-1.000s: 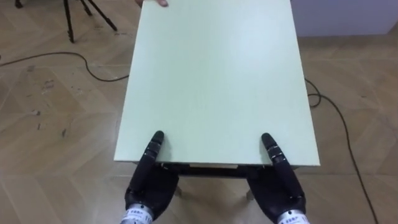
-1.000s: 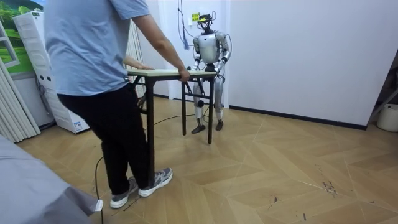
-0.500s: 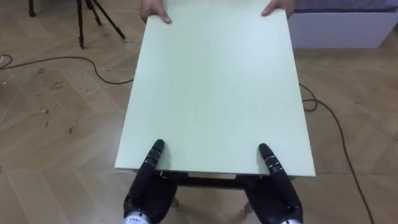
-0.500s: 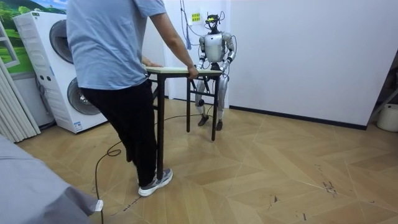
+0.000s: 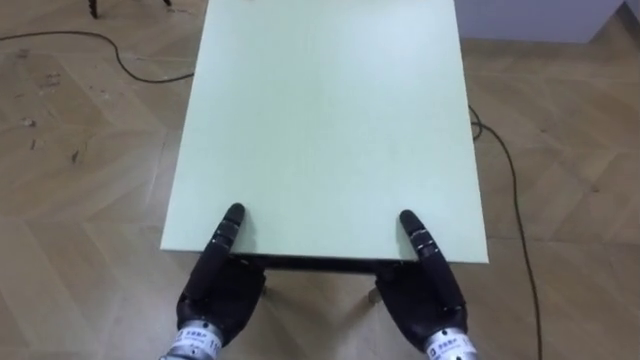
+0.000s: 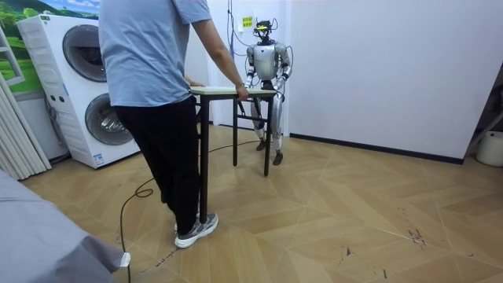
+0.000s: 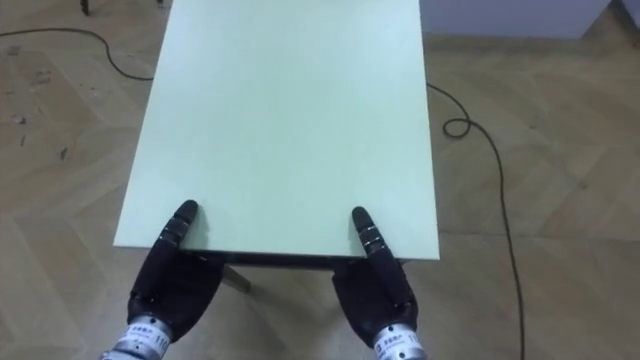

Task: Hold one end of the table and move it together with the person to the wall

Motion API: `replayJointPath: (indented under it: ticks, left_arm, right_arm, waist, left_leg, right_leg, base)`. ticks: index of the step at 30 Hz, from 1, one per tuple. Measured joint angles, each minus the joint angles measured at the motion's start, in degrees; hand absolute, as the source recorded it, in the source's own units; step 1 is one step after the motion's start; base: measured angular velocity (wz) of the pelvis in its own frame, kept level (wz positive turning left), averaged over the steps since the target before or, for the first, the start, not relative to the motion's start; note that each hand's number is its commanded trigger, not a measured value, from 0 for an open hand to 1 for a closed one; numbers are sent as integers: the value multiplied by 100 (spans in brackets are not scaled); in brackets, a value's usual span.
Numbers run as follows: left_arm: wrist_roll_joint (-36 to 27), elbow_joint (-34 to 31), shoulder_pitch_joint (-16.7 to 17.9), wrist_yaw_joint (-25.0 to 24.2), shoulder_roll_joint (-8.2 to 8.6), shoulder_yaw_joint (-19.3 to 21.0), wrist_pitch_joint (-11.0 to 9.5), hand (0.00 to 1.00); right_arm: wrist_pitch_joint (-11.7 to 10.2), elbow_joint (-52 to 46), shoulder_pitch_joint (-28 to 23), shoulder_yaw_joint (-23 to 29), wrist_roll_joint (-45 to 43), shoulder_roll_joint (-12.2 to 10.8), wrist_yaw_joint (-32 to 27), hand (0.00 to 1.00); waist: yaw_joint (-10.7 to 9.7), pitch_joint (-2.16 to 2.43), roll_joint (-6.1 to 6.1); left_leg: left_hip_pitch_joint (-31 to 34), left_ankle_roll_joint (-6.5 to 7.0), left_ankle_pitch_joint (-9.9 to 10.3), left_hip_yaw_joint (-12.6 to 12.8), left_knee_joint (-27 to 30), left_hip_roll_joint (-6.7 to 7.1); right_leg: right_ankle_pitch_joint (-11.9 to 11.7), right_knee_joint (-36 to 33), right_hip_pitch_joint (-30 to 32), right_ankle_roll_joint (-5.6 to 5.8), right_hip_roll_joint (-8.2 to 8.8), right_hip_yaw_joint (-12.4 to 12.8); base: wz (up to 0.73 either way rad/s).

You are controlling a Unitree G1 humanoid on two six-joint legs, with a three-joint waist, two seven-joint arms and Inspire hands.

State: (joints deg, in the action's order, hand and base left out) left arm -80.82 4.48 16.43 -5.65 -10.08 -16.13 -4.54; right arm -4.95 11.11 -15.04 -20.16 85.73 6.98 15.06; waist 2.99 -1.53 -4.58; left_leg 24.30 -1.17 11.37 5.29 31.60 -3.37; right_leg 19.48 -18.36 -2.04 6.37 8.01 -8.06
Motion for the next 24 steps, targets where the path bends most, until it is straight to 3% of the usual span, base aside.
replayJointPath:
  ticks: [3,5,11,13,14,15,16,17,18,19,20,21,22,23,24]
  left_arm:
    - [53,1,-6,2,22,36,33,100]
    - [59,1,-10,2,36,39,33,100]
    - [161,48,97,25,73,9,23,100]
    - [160,56,116,38,60,-27,16,100]
    - [160,63,88,80,62,-81,7,100]
    - [156,63,18,105,60,-161,-58,100]
    - [155,62,-27,106,50,-194,-103,100]
    - [181,115,-103,108,147,-237,-156,100]
    - [179,179,-62,106,228,-265,-181,100]
    - [161,176,26,98,256,-260,-196,100]
    - [26,171,227,18,308,-210,-243,100]
    - [-105,172,334,-19,299,-228,-221,100]
    - [-137,172,350,-20,293,-231,-189,100]
    - [-172,172,357,-20,270,-231,-127,100]
    - [-163,169,340,-32,269,-230,-111,100]
  right_arm:
    - [2,0,-4,4,0,-4,4,100]
    - [-3,0,8,-5,0,2,6,100]
    - [-4,59,-87,4,-48,1,7,100]
    - [-7,85,-105,-2,-44,11,-5,100]
    - [-65,97,-127,2,-41,7,-12,100]
    - [-132,72,-148,5,-41,5,-12,100]
    - [-142,39,-145,11,-40,10,-12,100]
    - [-145,-12,-129,95,-40,58,-10,100]
    - [-149,16,-117,78,-50,99,-56,100]
    - [-150,18,-109,45,-57,150,-100,100]
    - [-150,15,-57,-107,-54,226,-176,100]
    - [-145,13,-23,-158,-61,338,-202,100]
    - [-145,12,-18,-168,-63,377,-202,100]
    - [-145,-6,-21,-170,-67,428,-201,100]
    - [-150,-45,-34,-147,-106,429,-200,100]
  waist:
    - [-45,-1,8]
    - [-109,-29,64]
    - [-110,-26,94]
    - [-72,-43,156]
    - [-19,-44,235]
    - [68,-35,269]
    - [76,-28,261]
    - [22,-38,399]
    - [160,-58,448]
    - [254,-55,459]
    - [358,-47,523]
    - [323,-35,646]
    - [290,-32,680]
    - [122,-25,735]
    - [-66,-25,741]
  left_leg:
    - [118,-28,-136,-37,-19,-15]
    - [171,-44,-182,-83,-37,-46]
    - [-4,-125,-464,-128,-352,-77]
    - [-93,-205,-644,-383,-499,-108]
    - [-170,-340,-878,-706,-774,-124]
    - [-270,-504,-1251,-1019,-1298,-151]
    - [-320,-591,-1493,-1115,-1623,-152]
    - [-323,-587,-1681,-1086,-1835,-225]
    - [-293,-384,-1098,-654,-1012,-328]
    - [-312,-313,-779,-522,-505,-379]
    - [-328,-295,-296,-439,630,-436]
    - [-309,-329,-51,-458,1711,-458]
    - [-315,-313,0,-461,2056,-474]
    - [-438,-313,48,-508,2545,-496]
    - [-694,-314,47,-591,2605,-532]
  right_leg:
    - [39,170,-15,-72,-54,-75]
    - [44,182,4,-82,-126,-71]
    - [47,158,3,-124,-208,-87]
    - [-12,63,37,-319,-301,-174]
    - [-114,-6,134,-503,-417,-173]
    - [-241,230,250,-725,-627,0]
    - [-305,423,318,-804,-747,21]
    - [-413,431,452,-928,-801,-194]
    - [-417,213,539,-991,-767,-387]
    - [-435,151,548,-1034,-760,-507]
    - [-473,151,505,-1117,-787,-601]
    - [-507,137,508,-1178,-880,-657]
    - [-516,122,516,-1195,-923,-686]
    - [-509,26,620,-1244,-976,-857]
    - [-506,-66,750,-1265,-992,-1016]
  base:
    - [12]
    - [16]
    - [1]
    - [0]
    - [5]
    - [11]
    - [31]
    - [4]
    - [-33]
    - [-105]
    - [-98]
    - [-66]
    - [10]
    - [60]
    - [66]
